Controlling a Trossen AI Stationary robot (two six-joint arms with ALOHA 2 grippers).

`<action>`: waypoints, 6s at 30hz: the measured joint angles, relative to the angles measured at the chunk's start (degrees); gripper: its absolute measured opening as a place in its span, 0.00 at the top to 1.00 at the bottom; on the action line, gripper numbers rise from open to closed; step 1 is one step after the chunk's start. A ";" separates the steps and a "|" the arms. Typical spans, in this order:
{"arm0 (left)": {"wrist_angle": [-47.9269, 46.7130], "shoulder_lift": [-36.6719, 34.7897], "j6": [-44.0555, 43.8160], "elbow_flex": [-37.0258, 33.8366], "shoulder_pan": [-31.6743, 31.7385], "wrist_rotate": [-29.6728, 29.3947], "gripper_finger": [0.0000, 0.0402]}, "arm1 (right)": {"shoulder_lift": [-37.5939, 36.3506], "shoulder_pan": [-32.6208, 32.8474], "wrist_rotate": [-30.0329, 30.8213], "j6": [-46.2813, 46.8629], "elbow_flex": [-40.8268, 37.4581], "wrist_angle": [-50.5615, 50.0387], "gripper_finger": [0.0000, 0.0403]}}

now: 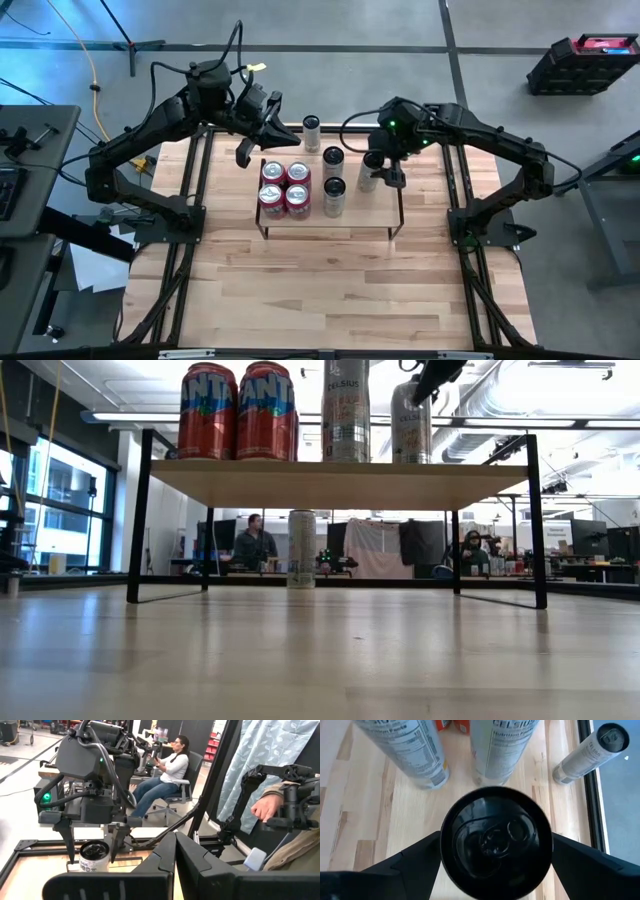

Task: Place canned beverage on shelf
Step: Put the white yellow soda can on the shelf, then put the white yellow soda can on the shelf aligned with the other white yellow soda can

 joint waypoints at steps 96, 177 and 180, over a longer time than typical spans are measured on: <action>-13.84 30.14 34.88 11.28 20.90 -3.57 0.29 | -0.40 0.02 11.39 29.47 28.39 -8.52 0.18; -11.32 40.33 44.65 4.90 21.92 -16.48 0.23 | 5.32 -12.44 14.13 20.63 28.37 2.26 0.18; -12.20 40.33 44.81 4.90 21.97 -15.09 0.23 | 5.31 -12.44 14.14 20.62 28.37 2.26 0.18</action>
